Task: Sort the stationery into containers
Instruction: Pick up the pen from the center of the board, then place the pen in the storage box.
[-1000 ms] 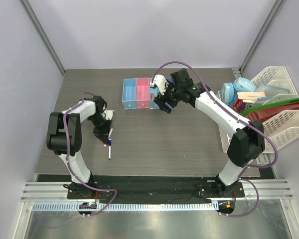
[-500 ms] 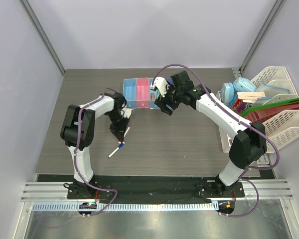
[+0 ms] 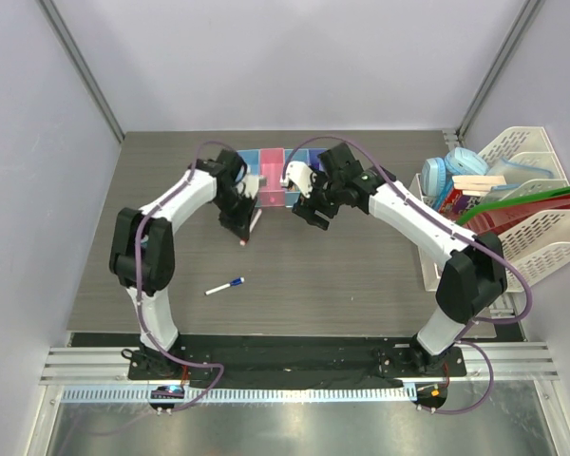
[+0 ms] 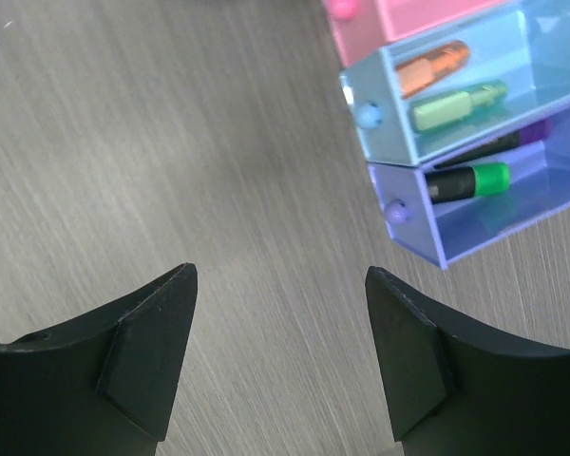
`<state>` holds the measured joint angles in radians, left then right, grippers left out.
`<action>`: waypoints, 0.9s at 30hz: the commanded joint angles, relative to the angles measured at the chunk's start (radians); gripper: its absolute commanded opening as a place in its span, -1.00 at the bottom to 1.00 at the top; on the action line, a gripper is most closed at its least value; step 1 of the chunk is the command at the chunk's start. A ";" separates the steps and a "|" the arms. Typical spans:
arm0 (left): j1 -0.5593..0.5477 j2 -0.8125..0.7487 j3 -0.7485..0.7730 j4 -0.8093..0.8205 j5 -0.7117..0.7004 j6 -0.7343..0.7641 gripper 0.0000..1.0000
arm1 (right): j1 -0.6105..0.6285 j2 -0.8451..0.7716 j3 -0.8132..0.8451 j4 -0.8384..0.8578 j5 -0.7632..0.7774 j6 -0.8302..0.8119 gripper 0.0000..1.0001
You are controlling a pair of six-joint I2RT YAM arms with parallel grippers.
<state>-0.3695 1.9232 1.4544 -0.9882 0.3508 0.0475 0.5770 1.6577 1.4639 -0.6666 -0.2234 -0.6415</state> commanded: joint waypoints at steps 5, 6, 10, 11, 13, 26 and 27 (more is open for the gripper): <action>0.046 -0.116 0.205 0.196 -0.078 -0.024 -1.00 | 0.081 -0.007 -0.023 -0.047 -0.047 -0.103 0.54; 0.047 -0.112 0.218 0.219 -0.088 -0.028 -1.00 | 0.081 -0.004 -0.025 -0.041 -0.047 -0.099 0.54; 0.047 -0.003 0.352 0.243 -0.150 -0.043 -1.00 | 0.081 -0.016 -0.056 -0.015 -0.028 -0.092 0.54; 0.047 0.028 0.386 0.237 -0.156 -0.070 -1.00 | 0.081 -0.022 -0.065 -0.007 -0.027 -0.089 0.54; 0.047 0.081 0.481 0.223 -0.127 -0.093 -1.00 | 0.081 -0.042 -0.096 0.022 -0.019 -0.086 0.54; 0.046 0.433 0.825 0.194 0.004 -0.193 -1.00 | 0.081 -0.093 -0.192 0.096 0.002 -0.063 0.54; 0.046 0.439 0.825 0.194 0.007 -0.192 -1.00 | 0.081 -0.093 -0.197 0.098 0.002 -0.063 0.54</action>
<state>-0.3206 2.3562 2.2238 -0.7845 0.3061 -0.1139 0.6590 1.6218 1.2785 -0.6250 -0.2317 -0.7120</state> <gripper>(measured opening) 0.039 0.770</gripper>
